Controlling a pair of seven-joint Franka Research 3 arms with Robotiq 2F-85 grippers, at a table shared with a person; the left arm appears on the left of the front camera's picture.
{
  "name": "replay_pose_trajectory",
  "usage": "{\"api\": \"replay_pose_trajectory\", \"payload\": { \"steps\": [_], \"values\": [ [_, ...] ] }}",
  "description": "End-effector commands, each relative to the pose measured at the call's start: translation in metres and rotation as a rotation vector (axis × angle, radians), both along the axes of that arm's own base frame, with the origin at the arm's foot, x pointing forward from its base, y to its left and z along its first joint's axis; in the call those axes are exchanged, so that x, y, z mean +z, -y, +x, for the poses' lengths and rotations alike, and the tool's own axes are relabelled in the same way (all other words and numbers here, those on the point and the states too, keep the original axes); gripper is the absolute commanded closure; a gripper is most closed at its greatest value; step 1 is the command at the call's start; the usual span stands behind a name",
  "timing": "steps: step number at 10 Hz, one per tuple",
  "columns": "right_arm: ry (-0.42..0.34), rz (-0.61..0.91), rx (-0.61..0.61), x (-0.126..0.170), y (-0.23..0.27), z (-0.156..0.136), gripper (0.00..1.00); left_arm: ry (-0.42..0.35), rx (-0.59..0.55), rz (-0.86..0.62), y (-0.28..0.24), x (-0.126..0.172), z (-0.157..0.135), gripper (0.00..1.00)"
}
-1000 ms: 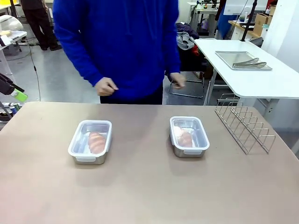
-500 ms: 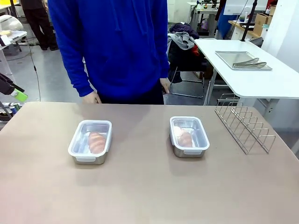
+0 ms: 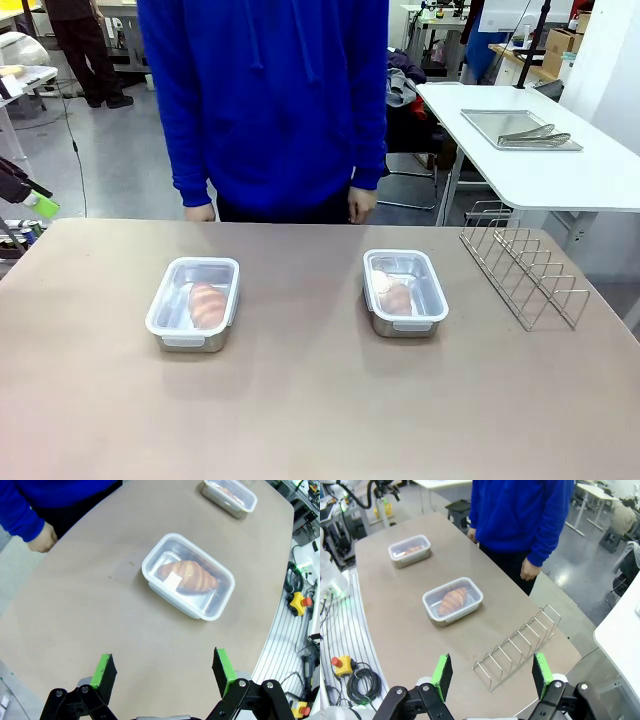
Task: Place the bread in airtight containers.
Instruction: Release when the human grabs the Airtight Container lid.
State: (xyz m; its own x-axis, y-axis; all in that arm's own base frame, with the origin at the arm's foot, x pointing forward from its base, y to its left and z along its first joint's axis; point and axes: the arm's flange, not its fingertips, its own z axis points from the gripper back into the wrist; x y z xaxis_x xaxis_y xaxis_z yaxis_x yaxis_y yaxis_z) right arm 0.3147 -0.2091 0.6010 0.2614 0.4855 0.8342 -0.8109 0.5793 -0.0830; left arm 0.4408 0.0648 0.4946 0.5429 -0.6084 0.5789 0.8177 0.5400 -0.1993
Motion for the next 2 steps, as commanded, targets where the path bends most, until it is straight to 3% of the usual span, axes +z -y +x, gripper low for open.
{"api": "replay_pose_trajectory", "payload": {
  "steps": [1, 2],
  "values": [
    [0.023, 0.013, 0.010, 0.0009, -0.0007, -0.0001, 0.15, -0.011, 0.000, 0.009, 0.0010, 0.0019, -0.0006, 0.00],
    [0.023, 0.013, 0.010, 0.0009, -0.0007, -0.0001, 0.15, -0.011, 0.000, 0.009, 0.0010, 0.0019, -0.0006, 0.00]
  ]
}}
